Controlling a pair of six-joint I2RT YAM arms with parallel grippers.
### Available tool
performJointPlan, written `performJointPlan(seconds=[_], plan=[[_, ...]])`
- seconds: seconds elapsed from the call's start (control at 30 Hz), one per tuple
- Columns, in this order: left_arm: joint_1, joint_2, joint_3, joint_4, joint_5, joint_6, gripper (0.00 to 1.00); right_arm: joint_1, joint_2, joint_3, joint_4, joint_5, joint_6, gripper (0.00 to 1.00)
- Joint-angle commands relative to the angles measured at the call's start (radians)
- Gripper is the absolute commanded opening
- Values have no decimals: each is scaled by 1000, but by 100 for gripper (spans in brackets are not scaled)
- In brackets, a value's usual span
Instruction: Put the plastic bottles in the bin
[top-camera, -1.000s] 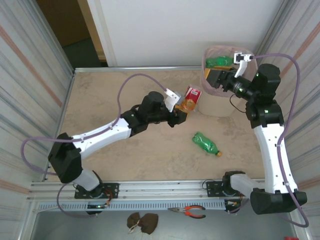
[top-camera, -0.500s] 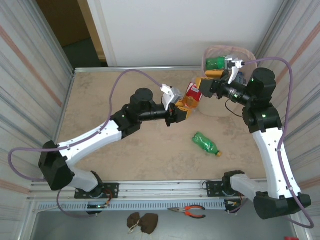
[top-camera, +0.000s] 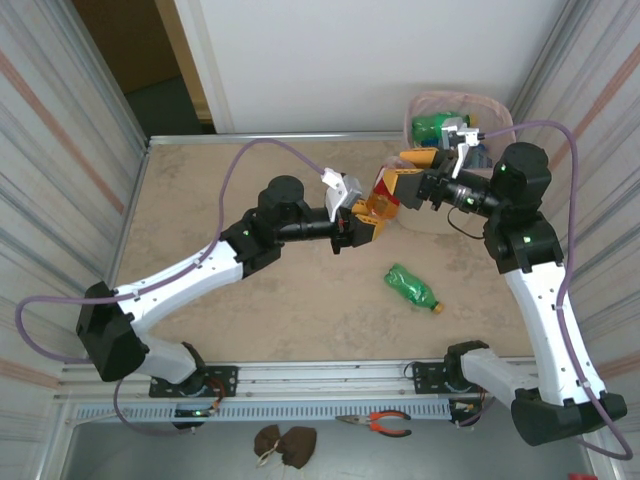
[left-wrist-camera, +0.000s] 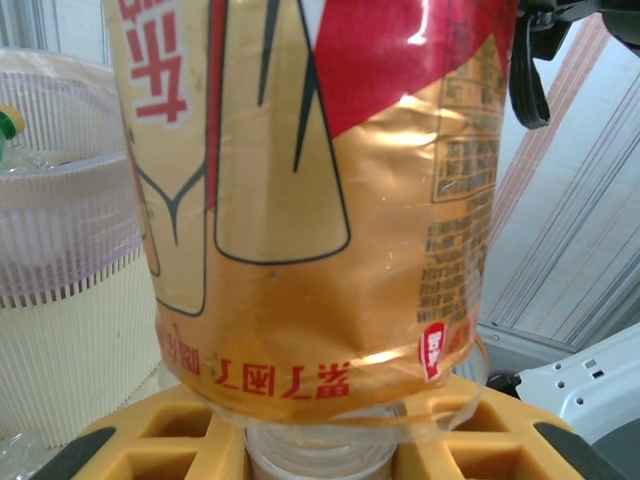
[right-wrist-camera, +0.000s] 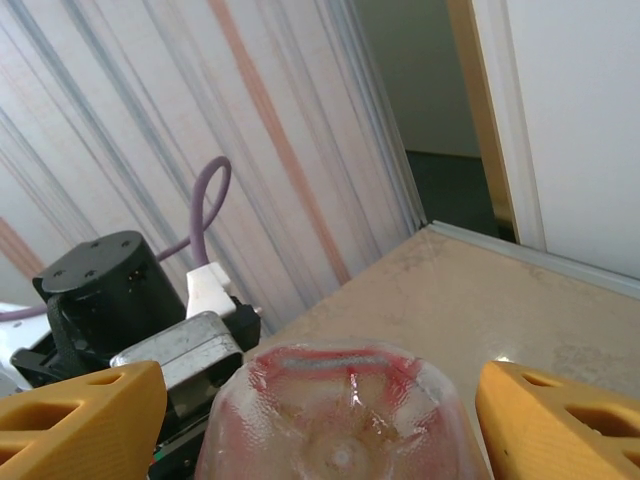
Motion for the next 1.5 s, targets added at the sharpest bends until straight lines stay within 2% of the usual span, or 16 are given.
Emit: performJointPlan(seconds=[0.0,0.27,0.63,0.7,1.0,1.03,1.17,1.47], plan=[[-1,-49,29,59,27,-1,22,10,-18,-14,9,-19,-9,80],[-1,-60,35,66,28,-9,21,20,-18,-17,3,-15,-20,77],[-1,-59,40,76,27,-29,22,43,-17,7,-3,2,-18,62],[-1,-61,36,75,21,-31,26,45,-17,14,-4,5,-17,59],[0,-97,-9,66,-53,-17,59,27,4,78,-44,117,-23,54],[1,-102,-15,65,-59,-17,62,16,12,88,-50,124,-25,54],[6,-117,-36,57,-75,-13,64,-60,55,141,-79,151,-26,54],[20,-153,-69,42,-88,-8,65,-358,243,311,-160,244,20,51]])
